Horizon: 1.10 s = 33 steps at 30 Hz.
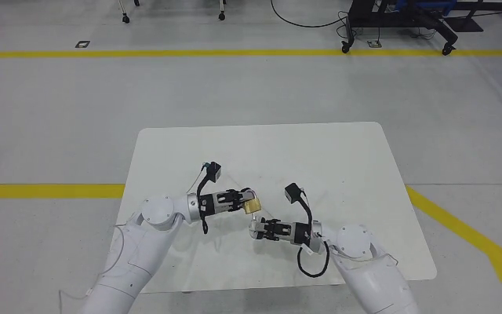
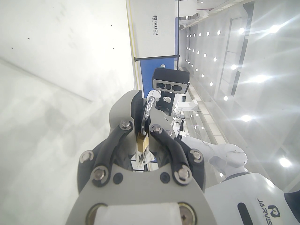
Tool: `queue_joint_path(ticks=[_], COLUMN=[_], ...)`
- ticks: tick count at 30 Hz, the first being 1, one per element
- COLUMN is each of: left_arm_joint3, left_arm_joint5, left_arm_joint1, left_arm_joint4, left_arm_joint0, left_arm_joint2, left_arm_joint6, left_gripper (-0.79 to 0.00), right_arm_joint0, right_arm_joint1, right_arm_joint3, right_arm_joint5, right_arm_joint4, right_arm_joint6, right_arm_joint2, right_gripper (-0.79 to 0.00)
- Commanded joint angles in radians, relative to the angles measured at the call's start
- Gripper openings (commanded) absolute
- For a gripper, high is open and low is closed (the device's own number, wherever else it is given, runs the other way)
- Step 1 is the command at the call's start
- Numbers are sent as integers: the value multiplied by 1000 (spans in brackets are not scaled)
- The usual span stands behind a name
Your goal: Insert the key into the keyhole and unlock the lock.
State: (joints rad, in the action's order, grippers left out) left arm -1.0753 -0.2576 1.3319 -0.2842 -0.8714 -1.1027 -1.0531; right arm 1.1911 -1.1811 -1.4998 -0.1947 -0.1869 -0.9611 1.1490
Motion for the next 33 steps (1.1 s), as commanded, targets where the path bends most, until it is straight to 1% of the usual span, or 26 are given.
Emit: queue_joint_path(ticks=[1, 21, 33], left_arm_joint3=[-1, -9, -35], left_arm_joint5=[-2, -6, 11], left_arm_joint1=[-1, -11, -17], left_arm_joint4=[0, -4, -18], left_arm_joint0=[0, 1, -10], left_arm_joint2=[1, 12, 20], left_arm_joint6=[1, -27, -39], left_gripper=[-785, -785, -785], right_arm_joint0=[-1, -3, -8], right_arm_joint1=[1, 8, 10], right_arm_joint3=[0, 2, 9], right_arm_joint5=[0, 4, 6], right_arm_joint4=[-1, -10, -7], right_arm_joint6=[1, 13, 44], right_arm_joint2=[-1, -1, -7], right_gripper=[-785, -785, -785])
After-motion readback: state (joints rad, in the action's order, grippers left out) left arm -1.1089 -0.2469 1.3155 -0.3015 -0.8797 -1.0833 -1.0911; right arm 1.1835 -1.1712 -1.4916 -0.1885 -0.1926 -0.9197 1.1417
